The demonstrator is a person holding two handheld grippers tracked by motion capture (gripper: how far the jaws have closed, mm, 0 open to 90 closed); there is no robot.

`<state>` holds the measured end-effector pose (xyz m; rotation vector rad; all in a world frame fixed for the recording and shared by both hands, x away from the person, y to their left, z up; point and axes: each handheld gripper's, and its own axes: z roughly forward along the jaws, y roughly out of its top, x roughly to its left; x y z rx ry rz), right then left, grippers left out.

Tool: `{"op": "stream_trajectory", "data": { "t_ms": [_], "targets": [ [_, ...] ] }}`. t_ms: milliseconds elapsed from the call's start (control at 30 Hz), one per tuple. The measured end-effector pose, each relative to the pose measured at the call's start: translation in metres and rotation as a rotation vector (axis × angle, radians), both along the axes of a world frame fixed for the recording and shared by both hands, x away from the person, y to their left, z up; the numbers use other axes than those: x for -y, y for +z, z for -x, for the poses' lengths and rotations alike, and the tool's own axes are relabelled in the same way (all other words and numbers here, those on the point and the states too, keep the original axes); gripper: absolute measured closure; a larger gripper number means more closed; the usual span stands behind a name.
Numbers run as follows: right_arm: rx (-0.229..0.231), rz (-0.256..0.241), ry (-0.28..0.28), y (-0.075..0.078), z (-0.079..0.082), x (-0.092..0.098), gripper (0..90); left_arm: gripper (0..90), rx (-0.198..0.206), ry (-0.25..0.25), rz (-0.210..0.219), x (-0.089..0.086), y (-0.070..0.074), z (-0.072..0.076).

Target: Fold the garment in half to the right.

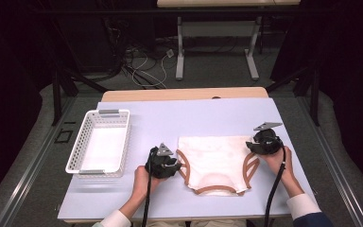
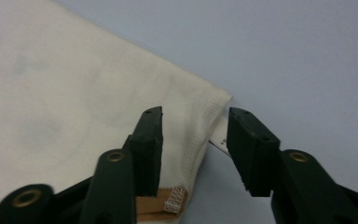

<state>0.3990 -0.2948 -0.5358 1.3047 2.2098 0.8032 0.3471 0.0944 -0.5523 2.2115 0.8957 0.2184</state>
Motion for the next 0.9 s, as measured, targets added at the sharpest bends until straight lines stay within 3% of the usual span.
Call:
{"op": "stream_trajectory", "data": {
  "t_ms": [67,133,233,333,600,900],
  "targets": [
    [-0.007,-0.025,0.005,0.002,0.002,-0.001,46.0,55.2,0.007,-0.004,-0.008,-0.004,0.001,0.0],
    [-0.016,-0.071,0.022,0.004,0.003,-0.002,40.7,47.4,-0.012,-0.011,-0.018,-0.007,0.002,0.0],
    [-0.026,-0.105,0.047,0.007,0.007,-0.007,35.8,39.3,0.003,-0.002,-0.02,-0.014,0.003,0.0],
    [-0.025,-0.126,0.089,0.01,0.011,-0.013,30.8,34.1,-0.009,0.004,-0.001,-0.022,0.006,-0.001],
    [-0.038,-0.134,0.185,0.011,0.022,-0.035,18.1,20.0,-0.001,0.019,-0.017,-0.033,0.009,-0.002],
    [-0.046,-0.154,0.261,0.011,0.034,-0.053,14.0,2.9,-0.002,0.04,-0.045,-0.038,0.008,-0.005]
  ]
}}
